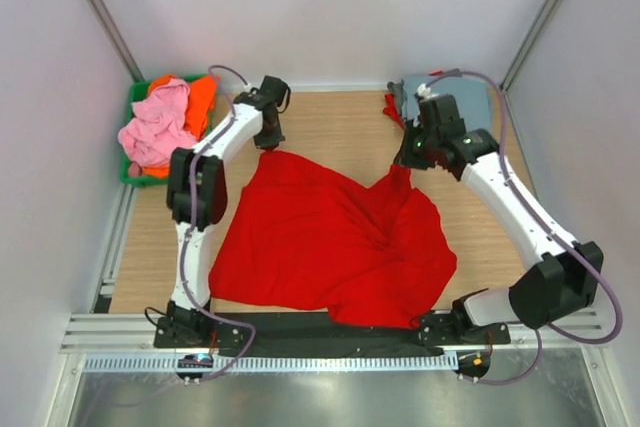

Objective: Fold and stack the t-shirts
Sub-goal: Flatten the tshirt out

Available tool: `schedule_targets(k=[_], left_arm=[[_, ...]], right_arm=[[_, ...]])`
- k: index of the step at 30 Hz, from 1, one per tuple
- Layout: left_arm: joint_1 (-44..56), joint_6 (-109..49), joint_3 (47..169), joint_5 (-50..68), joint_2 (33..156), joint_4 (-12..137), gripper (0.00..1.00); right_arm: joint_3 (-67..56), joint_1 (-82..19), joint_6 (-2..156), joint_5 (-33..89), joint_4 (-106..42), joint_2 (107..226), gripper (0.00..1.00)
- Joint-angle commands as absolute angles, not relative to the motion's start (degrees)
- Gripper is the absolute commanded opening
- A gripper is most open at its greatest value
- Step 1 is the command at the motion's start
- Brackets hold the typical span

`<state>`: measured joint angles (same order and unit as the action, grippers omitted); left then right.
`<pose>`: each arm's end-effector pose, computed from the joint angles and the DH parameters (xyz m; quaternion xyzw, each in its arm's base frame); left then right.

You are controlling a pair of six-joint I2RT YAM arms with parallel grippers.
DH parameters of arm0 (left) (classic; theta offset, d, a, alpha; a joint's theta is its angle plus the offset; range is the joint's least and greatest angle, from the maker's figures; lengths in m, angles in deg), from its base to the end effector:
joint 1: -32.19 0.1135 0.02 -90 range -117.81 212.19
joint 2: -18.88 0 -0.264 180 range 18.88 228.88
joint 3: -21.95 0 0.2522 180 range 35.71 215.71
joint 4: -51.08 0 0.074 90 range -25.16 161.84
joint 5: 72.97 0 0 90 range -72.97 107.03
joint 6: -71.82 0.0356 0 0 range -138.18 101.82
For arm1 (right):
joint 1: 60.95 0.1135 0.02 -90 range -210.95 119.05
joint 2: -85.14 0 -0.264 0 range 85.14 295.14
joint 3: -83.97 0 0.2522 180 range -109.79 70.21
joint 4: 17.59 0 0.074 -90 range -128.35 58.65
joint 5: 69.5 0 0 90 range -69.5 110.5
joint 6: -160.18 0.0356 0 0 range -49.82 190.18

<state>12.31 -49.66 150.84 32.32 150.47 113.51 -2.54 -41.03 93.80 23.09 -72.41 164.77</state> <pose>0.4666 -0.1587 0.2008 -0.1263 0.9600 0.0246 0.2486 0.2780 0.1025 0.3221 0.0220 0.9329 0.1526 0.3254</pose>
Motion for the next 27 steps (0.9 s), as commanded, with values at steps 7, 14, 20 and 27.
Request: schedule_targets(k=[7,14,20,27], left_arm=[[10.2,-49.9,141.2,32.0,106.4,118.6,0.00],[8.5,-46.9,139.7,26.2,84.5,121.4,0.00],[8.5,-43.8,139.9,18.4,69.8,123.0,0.00],[9.3,-42.0,143.2,8.4,61.6,122.9,0.00]], right_arm=[[-31.6,-40.9,89.7,11.0,-86.4,148.9,0.01],[-35.1,-40.9,86.4,4.9,-82.1,132.5,0.01],[-37.2,-40.9,83.1,10.8,-77.0,121.7,0.01],[-44.4,-43.6,81.2,22.7,-74.6,118.6,0.01]])
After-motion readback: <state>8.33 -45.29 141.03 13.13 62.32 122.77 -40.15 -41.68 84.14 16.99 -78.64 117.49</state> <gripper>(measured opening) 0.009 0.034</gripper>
